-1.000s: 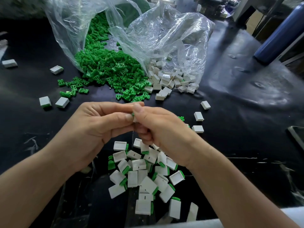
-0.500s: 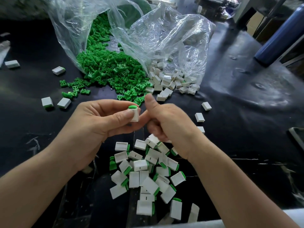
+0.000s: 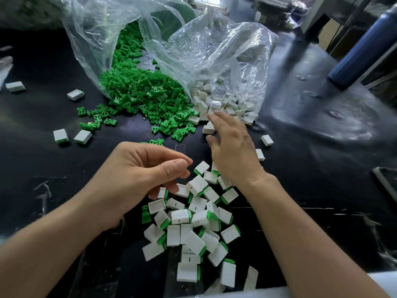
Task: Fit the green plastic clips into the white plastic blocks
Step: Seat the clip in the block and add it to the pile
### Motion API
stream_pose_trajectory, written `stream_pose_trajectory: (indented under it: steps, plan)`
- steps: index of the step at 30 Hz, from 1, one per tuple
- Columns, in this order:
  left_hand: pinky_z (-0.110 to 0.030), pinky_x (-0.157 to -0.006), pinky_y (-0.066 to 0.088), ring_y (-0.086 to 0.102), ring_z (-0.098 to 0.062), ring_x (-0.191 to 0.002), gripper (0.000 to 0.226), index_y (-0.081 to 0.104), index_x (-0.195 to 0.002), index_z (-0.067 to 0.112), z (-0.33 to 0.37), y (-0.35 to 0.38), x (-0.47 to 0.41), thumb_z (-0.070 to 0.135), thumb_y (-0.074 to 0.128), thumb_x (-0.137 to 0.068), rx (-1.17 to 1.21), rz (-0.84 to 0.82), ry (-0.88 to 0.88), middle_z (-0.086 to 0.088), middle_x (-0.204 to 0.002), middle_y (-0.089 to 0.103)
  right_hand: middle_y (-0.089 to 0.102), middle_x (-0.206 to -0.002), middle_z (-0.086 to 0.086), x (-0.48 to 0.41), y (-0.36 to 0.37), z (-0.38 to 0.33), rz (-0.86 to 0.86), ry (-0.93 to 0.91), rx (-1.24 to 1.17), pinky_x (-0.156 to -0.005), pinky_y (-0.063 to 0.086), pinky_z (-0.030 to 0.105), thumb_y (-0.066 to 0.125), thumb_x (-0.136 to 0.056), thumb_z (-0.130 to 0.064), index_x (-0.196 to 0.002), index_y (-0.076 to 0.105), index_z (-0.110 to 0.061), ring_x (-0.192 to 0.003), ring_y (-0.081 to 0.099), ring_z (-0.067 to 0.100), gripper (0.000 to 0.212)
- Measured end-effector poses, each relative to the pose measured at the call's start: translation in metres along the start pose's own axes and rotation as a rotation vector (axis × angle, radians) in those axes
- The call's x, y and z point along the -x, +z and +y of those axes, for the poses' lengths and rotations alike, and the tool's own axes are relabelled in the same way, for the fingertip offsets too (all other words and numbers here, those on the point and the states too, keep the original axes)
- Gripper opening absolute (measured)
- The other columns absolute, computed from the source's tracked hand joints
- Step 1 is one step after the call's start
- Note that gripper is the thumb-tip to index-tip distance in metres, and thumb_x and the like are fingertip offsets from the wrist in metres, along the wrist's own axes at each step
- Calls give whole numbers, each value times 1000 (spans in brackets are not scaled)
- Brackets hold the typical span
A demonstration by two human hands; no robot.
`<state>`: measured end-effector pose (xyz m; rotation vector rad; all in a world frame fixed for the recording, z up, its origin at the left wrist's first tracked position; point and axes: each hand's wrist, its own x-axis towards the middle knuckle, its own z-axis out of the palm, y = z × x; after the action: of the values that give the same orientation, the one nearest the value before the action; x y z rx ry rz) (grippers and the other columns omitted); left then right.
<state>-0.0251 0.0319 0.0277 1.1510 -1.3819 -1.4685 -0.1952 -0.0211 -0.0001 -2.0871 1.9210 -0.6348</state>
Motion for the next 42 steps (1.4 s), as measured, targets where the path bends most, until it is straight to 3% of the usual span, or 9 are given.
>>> stream_pose_trajectory:
  steps: [7,15,17,22,25,30,34,37,42]
  plan:
    - [-15,-39,42,63,-9,-51,21,75,-72,16,-5,-4,-6,28,63,-61,-18,160,14,-4,-71,73,62,-110,0,0,2,0,38,-41,85,-89,26,29,51,-88,-6,-106,62,-17,-106,49,22,24]
    - [-10,-43,42,57,5,-56,28,67,-82,35,-19,-26,-22,7,67,-81,-188,423,81,13,-80,71,65,-101,3,3,0,-6,32,-3,-54,-93,40,41,56,-87,-9,-101,65,-17,-97,57,24,18]
    - [-8,-46,42,54,5,-51,30,66,-86,36,-20,-28,-24,6,66,-81,-274,432,75,15,-85,66,65,-101,3,4,-2,-8,44,-11,-64,-92,40,41,57,-87,-10,-101,65,-16,-96,57,24,18]
    - [-19,-76,41,59,-10,-88,31,67,-110,24,-22,-29,-23,11,68,-81,-625,359,24,4,-99,65,66,-100,2,7,-7,-10,58,-4,-93,-93,40,39,57,-88,-16,-100,66,-16,-95,57,22,15]
    - [-14,-79,34,59,-15,-91,31,67,-112,17,-21,-29,-23,8,66,-82,-784,284,47,4,-111,60,66,-99,1,8,-7,-11,75,-4,-112,-91,41,39,58,-88,-17,-98,67,-16,-94,58,22,14]
    - [0,-85,39,57,14,-98,43,65,-108,32,-18,-18,-19,-2,62,-83,-513,107,84,22,-107,62,68,-95,2,10,-7,-14,67,-22,-202,-88,45,34,60,-86,-14,-96,69,-15,-90,60,18,13]
    - [-9,-82,49,64,5,-92,46,60,-98,41,-13,-17,-19,8,72,-70,-315,185,151,15,-102,66,62,-74,-14,14,-8,-21,16,-5,-502,-69,43,6,65,-83,-10,-86,68,-19,-66,54,-6,10]
    - [-14,-74,54,68,-3,-81,39,65,-95,34,-8,-13,-15,21,70,-59,-186,168,133,5,-93,71,59,-71,-11,21,-5,-30,-75,-74,-566,-66,49,17,66,-83,-12,-77,56,-25,-67,55,1,18]
    - [-10,-55,50,65,-6,-56,17,70,-79,17,-7,-10,-16,3,70,-70,-199,234,125,2,-75,72,60,-70,-8,25,0,-35,-72,-106,-523,-66,47,22,61,-87,-15,-83,63,-18,-68,57,9,5]
